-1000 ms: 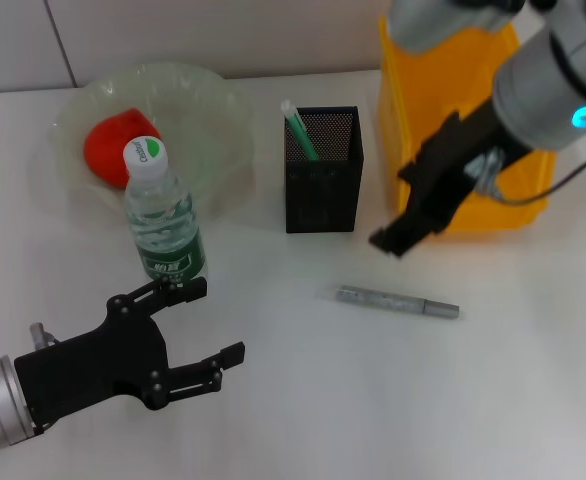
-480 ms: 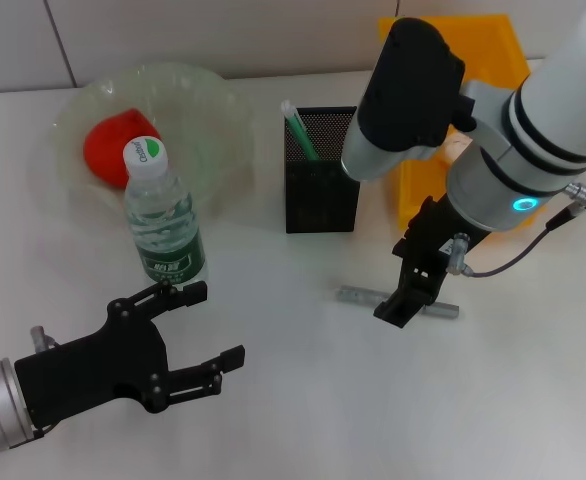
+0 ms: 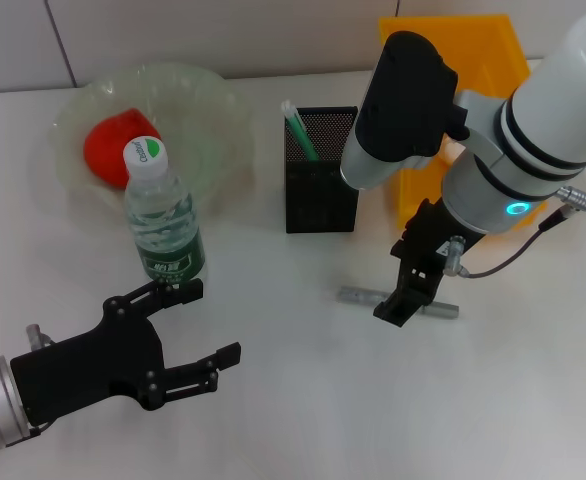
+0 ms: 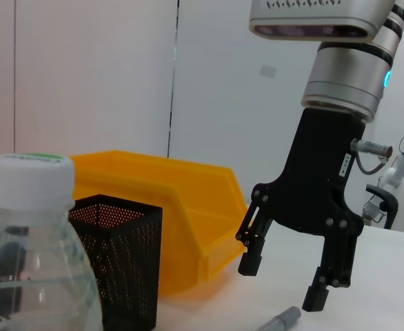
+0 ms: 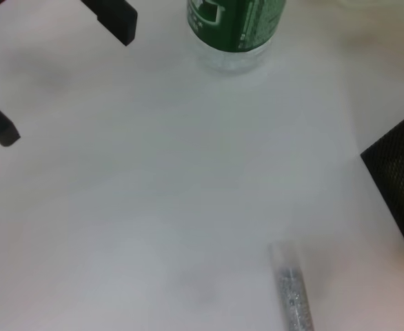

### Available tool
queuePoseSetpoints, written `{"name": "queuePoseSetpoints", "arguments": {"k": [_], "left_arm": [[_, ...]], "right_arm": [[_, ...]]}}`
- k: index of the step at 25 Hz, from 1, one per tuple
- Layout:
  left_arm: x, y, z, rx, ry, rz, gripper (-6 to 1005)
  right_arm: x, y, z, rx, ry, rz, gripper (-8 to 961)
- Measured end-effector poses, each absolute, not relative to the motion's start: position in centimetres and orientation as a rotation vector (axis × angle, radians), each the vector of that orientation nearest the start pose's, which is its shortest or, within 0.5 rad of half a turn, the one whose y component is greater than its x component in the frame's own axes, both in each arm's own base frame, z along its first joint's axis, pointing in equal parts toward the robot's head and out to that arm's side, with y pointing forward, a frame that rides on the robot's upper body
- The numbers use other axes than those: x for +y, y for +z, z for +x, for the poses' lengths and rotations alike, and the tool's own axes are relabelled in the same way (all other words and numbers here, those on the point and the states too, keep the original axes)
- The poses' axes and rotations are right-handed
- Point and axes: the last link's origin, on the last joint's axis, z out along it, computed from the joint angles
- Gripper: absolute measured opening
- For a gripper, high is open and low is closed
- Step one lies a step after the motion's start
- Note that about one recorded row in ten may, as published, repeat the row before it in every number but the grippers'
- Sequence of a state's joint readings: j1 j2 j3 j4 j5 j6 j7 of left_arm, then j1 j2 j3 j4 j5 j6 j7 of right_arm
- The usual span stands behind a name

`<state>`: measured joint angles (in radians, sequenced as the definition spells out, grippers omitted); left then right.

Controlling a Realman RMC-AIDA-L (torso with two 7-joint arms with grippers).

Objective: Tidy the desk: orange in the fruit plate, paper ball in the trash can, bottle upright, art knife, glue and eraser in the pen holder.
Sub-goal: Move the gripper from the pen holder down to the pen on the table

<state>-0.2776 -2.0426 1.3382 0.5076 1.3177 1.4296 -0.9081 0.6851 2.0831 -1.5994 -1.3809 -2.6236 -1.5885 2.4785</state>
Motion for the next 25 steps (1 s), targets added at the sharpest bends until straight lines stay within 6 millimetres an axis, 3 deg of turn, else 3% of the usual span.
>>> {"name": "queuePoseSetpoints", "arguments": {"k": [25], "left_arm": [[25.7, -4.9, -28.1, -0.355, -0.881, -2.690, 866]], "right_arm": [[35.7, -4.1, 14.9, 0.521, -0.684, -2.729, 794]]}}
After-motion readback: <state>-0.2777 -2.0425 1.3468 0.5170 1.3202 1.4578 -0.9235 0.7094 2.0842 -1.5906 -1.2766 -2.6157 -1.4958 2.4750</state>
